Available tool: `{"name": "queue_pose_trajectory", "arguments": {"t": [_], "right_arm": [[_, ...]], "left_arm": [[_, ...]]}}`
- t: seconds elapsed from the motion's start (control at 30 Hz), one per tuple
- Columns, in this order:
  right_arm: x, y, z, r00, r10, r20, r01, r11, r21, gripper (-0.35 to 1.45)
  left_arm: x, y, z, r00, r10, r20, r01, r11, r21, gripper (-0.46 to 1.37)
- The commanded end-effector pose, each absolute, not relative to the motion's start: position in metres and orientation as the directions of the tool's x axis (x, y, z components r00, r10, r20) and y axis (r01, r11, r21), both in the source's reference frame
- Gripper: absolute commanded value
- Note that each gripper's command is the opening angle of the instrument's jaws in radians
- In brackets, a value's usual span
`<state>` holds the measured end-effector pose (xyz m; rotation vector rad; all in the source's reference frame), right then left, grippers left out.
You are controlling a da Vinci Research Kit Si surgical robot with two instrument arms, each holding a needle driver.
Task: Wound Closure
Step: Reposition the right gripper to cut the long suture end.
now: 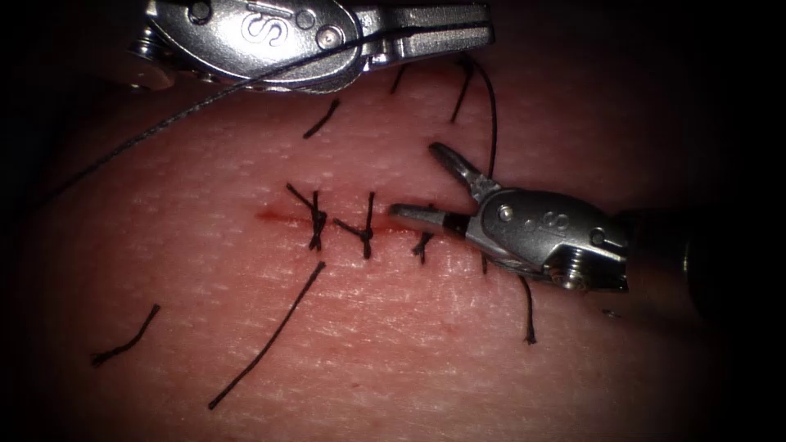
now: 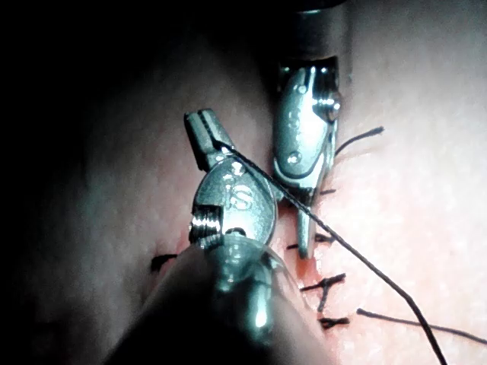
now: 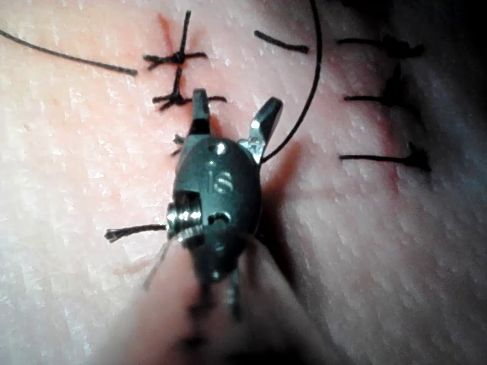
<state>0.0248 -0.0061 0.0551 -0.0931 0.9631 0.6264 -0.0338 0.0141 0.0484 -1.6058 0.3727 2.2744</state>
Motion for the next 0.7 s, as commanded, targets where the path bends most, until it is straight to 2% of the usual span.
{"name": "queue_pose_trajectory", "arguments": {"t": [0.03, 0.7], "right_arm": [[0.0248, -0.0061, 0.0550, 0.410, 0.457, -0.789, -0.531, 0.823, 0.201, 1.32], [0.0249, -0.0057, 0.0537, 0.418, 0.470, -0.778, -0.527, 0.822, 0.214, 1.37]], "left_arm": [[-0.0337, 0.0141, 0.0483, -0.309, 0.117, -0.944, -0.406, -0.914, 0.019, -0.35], [-0.0323, 0.0151, 0.0492, -0.320, 0.122, -0.940, -0.418, -0.908, 0.024, -0.35]]}}
